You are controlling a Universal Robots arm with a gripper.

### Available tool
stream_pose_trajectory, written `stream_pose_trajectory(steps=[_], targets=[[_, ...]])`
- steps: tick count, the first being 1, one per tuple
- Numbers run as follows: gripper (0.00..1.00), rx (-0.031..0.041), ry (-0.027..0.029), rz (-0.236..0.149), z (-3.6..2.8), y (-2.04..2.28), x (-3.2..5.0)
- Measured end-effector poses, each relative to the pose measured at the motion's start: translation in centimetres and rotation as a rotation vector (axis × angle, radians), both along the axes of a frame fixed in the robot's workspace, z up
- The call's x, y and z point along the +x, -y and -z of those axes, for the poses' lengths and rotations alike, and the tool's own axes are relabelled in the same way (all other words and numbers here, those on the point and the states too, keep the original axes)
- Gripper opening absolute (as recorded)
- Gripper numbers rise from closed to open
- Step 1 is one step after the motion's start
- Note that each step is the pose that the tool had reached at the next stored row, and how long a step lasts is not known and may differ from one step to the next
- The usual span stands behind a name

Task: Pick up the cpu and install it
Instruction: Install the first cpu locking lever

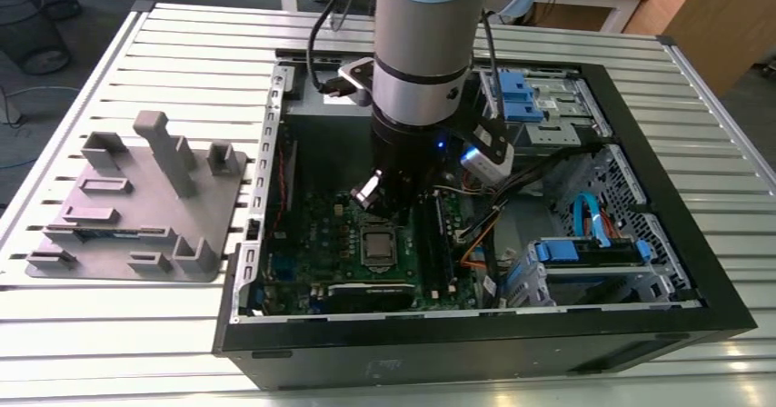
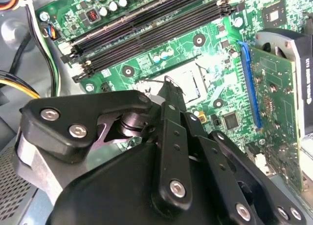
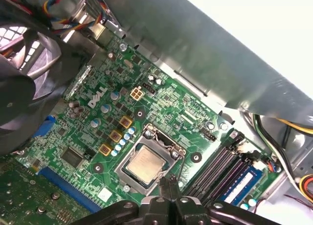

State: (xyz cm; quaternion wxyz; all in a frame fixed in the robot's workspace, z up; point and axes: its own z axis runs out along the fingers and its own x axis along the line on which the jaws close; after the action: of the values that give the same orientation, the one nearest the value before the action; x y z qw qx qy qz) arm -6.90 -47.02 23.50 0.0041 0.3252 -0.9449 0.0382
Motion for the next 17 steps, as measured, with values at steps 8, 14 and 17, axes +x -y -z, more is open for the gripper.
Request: stream_pose_trajectory(steps=[8,14,17], targets=[[0.11,-0.0001,0.0001,0.012,0.29,-0.05,0.30],[0.11,-0.0003,0.0000,0.034,0.89,-0.05,0.71],[0.11,-0.0003,0.0000,0.049,1.11,-0.04,0.72]])
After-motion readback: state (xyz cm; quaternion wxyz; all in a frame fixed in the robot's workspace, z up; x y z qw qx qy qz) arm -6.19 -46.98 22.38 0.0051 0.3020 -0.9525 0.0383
